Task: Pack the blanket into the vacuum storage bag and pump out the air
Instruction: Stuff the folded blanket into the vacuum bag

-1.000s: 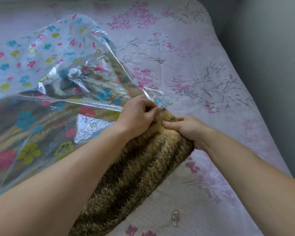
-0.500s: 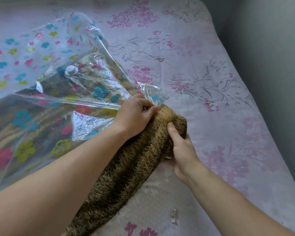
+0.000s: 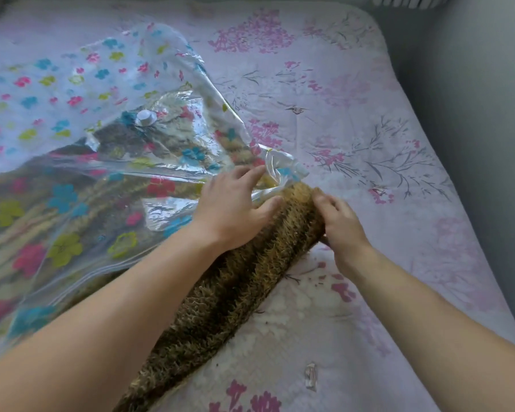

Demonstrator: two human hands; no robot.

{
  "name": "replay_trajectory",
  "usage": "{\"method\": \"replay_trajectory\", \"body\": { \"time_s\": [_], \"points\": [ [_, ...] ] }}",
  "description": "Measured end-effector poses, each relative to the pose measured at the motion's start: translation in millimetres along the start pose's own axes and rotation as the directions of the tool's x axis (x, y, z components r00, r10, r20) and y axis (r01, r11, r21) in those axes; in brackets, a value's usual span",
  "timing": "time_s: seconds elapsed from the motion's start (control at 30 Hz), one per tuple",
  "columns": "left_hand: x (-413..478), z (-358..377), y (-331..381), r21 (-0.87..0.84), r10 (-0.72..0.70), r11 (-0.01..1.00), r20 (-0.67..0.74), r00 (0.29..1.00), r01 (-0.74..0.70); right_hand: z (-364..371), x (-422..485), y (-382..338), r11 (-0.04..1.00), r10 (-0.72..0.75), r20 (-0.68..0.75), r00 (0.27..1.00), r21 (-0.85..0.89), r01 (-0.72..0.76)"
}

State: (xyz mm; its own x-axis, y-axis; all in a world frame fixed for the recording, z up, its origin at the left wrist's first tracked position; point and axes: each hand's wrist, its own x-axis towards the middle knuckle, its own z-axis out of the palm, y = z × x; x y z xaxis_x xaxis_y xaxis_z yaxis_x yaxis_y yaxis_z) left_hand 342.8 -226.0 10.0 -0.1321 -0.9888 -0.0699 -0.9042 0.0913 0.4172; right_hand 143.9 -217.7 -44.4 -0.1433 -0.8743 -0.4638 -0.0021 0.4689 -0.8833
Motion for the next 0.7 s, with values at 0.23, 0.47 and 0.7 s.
{"method": "replay_trajectory", "body": {
  "time_s": [0.23, 0.47, 0.7],
  "points": [
    [-96.3, -19.3, -81.7, 0.189, -0.522, 0.838, 0.001, 0.853, 0.512, 28.9, 67.3, -59.6, 0.83, -0.098, 0.089, 0.991, -0.543, 0.13],
    [-133.3, -9.9, -117.6, 0.223, -0.546, 0.818, 0.006, 0.838, 0.531, 23.4, 68.3, -50.8, 0.903, 0.116, 0.129, 0.985, -0.428, -0.05],
    [-130.8, -18.5, -116.3, 0.284, -0.466, 0.856, 0.065, 0.883, 0.431, -19.3, 22.5, -36.6, 0.926, 0.102, 0.038, 0.994, -0.368, -0.081]
  ]
}}
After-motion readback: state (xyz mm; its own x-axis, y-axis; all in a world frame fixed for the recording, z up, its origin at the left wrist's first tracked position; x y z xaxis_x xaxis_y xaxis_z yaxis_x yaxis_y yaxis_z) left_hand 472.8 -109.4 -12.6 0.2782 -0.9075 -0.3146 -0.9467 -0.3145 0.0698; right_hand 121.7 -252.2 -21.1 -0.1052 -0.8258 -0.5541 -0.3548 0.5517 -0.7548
